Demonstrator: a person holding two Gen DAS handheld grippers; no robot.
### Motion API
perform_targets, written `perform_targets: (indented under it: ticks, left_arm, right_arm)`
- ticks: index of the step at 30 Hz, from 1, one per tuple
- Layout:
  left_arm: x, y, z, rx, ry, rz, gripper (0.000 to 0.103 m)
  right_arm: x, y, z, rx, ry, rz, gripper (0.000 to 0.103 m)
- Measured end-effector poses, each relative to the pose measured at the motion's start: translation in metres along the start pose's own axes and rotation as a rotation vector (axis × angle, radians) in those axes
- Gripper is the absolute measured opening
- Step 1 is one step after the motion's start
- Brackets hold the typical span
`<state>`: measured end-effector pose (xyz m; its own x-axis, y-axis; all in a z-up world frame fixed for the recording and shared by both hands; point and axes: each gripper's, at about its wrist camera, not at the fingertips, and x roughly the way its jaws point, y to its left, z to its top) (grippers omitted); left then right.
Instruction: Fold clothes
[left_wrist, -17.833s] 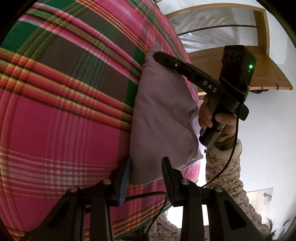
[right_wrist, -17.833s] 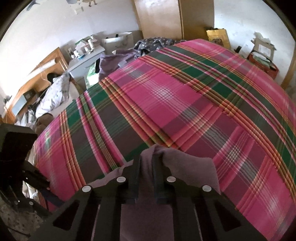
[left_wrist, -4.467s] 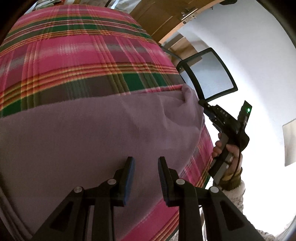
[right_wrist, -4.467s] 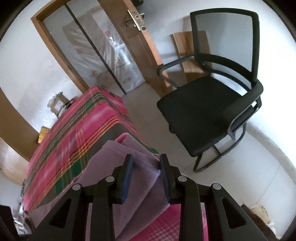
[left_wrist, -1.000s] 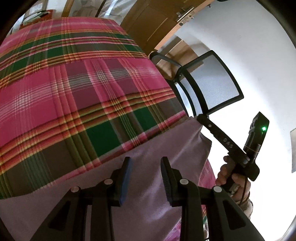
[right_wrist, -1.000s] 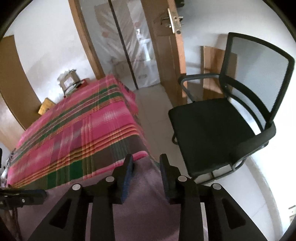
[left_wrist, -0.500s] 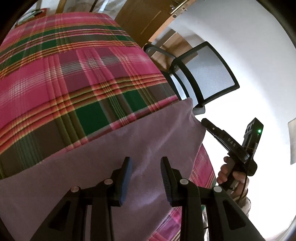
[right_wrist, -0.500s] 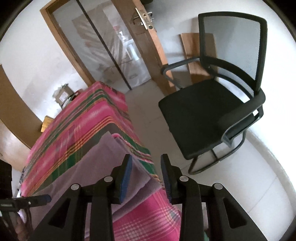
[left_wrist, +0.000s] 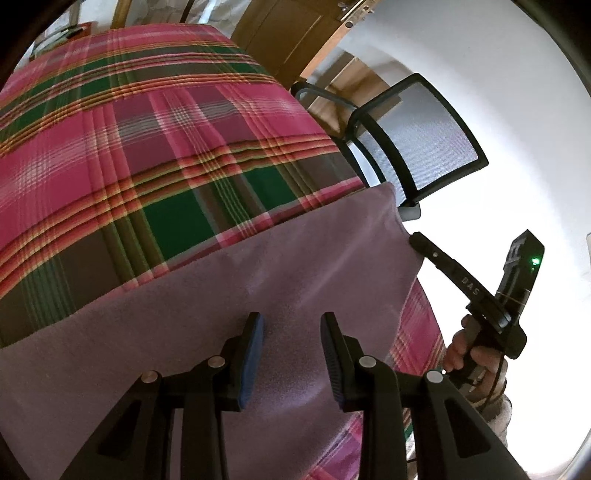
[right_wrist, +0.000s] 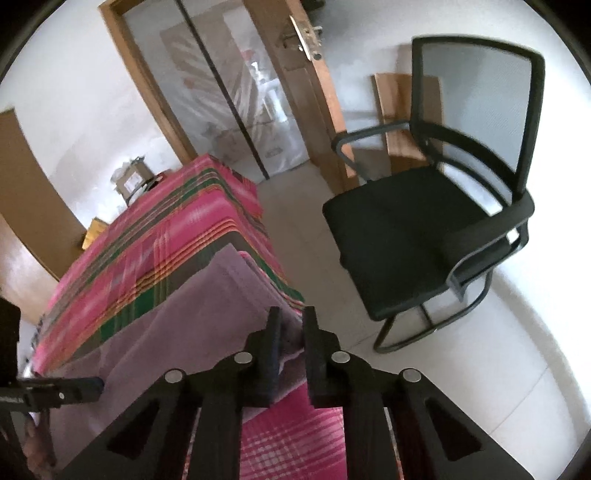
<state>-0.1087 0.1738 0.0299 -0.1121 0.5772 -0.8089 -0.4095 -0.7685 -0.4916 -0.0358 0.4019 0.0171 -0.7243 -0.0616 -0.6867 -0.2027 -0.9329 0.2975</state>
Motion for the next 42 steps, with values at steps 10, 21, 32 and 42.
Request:
perform_targets:
  ticks: [10,21,32,42]
  left_arm:
    - [0.004,-0.001,-0.004,0.013,-0.006,0.013,0.032]
    - [0.004,-0.001,-0.007,0.006,-0.008,0.003,0.032]
    - [0.002,-0.003,-0.004,0.005,-0.008,-0.009,0.032]
    - [-0.002,-0.002,-0.005,0.003,-0.008,-0.015,0.032]
  right_arm:
    - [-0.008,-0.005,0.0,0.023,-0.021,-0.028,0.007]
    - [-0.001,-0.024,-0.007,0.141,0.031,-0.016,0.02]
    - [-0.001,-0.049,-0.017,0.335,0.072,0.114,0.049]
    - [0.011,-0.059,-0.018,0.45,0.133,0.235,0.058]
